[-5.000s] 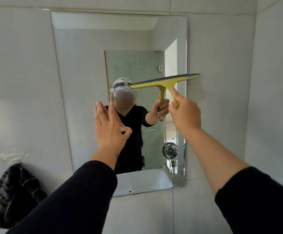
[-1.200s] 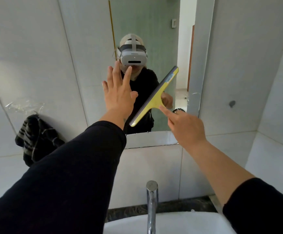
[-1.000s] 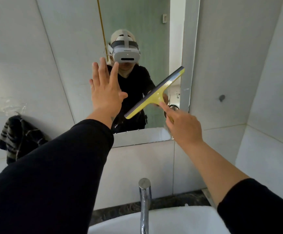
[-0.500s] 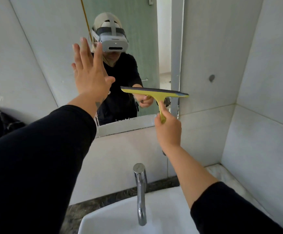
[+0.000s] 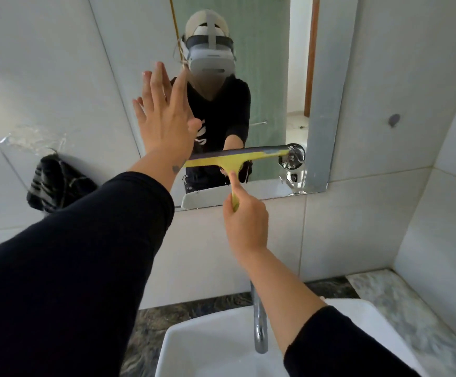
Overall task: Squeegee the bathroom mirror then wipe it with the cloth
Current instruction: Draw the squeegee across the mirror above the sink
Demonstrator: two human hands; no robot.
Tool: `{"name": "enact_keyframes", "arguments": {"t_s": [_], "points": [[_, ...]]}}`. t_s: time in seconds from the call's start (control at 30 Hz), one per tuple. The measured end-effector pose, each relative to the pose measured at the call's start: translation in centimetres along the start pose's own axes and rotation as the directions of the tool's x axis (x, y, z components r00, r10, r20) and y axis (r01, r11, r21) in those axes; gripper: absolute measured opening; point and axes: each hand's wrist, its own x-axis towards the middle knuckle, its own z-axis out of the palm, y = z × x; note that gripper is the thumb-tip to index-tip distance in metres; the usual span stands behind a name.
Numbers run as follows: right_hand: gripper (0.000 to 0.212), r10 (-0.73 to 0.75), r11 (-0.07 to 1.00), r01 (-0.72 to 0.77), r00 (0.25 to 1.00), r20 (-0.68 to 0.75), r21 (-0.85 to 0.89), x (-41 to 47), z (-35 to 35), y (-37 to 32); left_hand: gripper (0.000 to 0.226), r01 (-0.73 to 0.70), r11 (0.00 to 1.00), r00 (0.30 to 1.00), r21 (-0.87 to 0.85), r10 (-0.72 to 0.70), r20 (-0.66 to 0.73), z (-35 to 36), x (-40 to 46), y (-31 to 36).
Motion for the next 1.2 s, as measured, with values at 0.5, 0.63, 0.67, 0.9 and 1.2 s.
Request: {"name": "enact_keyframes", "arguments": {"t_s": [0.5,0.63,0.67,0.9,1.2], "points": [[0.068,-0.378,0.655,0.618,0.766,0.52,-0.435,2.0,-0.9,1.3,0.075,0.136,0.99,0.99,-0.049,-0.137,-0.017,3.9,-5.7,-1.5],[0.072,-0.441,0.614,0.622,0.781,0.442,-0.485,2.9,-2.0,3.5,0.075,0.153,0.981,0.988,-0.12,-0.155,-0.004,5.4,-7.2,-0.9],[0.073,-0.448,0.61,0.622,0.782,0.433,-0.491,3.1,-2.4,4.1,0.075,0.154,0.98,0.988,-0.126,-0.155,0.0,5.7,-7.3,-0.7],[0.073,-0.351,0.588,0.578,0.812,0.466,-0.565,4.4,-6.3,6.6,0.081,0.172,0.983,0.985,-0.057,-0.171,0.024,7.0,-7.1,-0.2],[0.062,-0.283,0.67,0.459,0.884,0.371,-0.583,4.7,-10.0,9.4,0.073,0.071,0.991,0.997,-0.114,-0.072,-0.008,6.6,-7.5,2.9]]}}
